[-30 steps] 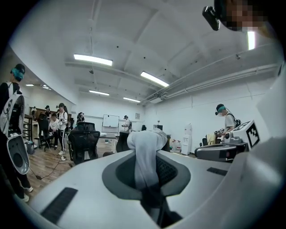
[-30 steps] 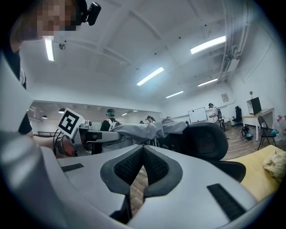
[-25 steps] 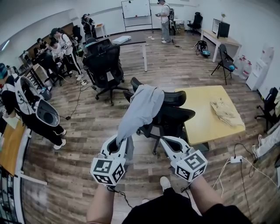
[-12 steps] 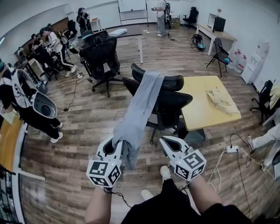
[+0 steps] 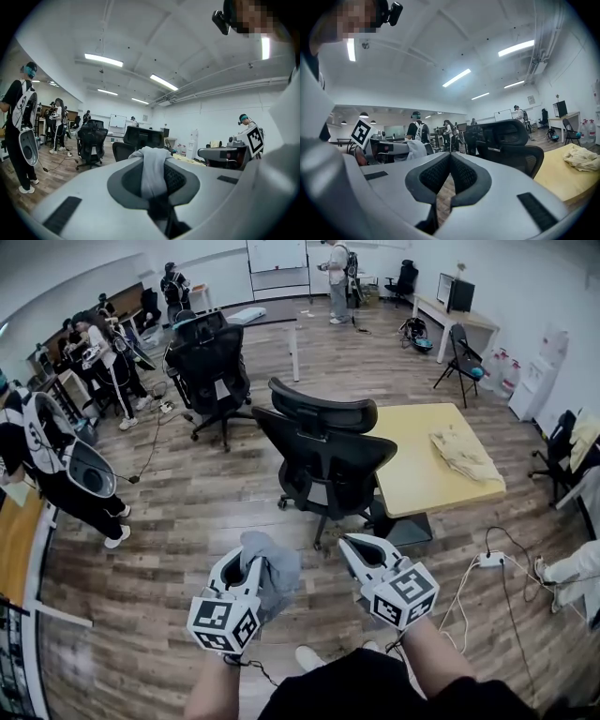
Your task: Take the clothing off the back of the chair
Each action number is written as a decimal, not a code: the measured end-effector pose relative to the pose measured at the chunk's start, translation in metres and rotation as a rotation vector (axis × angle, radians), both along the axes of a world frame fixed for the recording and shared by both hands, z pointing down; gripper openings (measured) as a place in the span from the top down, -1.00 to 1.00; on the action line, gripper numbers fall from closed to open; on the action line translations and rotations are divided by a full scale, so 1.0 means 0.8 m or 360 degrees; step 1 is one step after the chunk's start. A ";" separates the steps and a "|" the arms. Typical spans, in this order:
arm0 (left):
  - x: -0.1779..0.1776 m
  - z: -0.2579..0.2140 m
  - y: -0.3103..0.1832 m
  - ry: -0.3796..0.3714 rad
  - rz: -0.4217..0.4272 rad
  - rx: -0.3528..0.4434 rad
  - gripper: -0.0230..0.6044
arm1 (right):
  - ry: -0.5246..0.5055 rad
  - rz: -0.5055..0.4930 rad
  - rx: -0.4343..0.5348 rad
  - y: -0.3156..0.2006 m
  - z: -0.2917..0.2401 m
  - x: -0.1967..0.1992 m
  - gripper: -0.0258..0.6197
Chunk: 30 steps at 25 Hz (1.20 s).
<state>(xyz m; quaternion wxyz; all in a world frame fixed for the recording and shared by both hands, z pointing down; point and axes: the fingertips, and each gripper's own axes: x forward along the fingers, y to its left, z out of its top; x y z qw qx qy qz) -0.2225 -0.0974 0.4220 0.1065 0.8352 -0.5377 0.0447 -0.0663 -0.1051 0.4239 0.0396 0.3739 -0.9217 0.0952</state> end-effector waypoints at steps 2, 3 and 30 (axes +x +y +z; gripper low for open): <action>0.014 0.001 0.009 0.0005 -0.0014 -0.0002 0.74 | -0.0004 -0.0018 0.0001 0.003 0.001 0.014 0.88; 0.022 0.001 0.014 0.0009 -0.0024 -0.0002 0.74 | -0.0006 -0.0027 0.0000 0.005 0.002 0.021 0.88; 0.252 0.031 0.132 0.0032 -0.0141 -0.0049 0.74 | 0.0012 -0.0231 -0.0036 0.096 0.027 0.209 0.88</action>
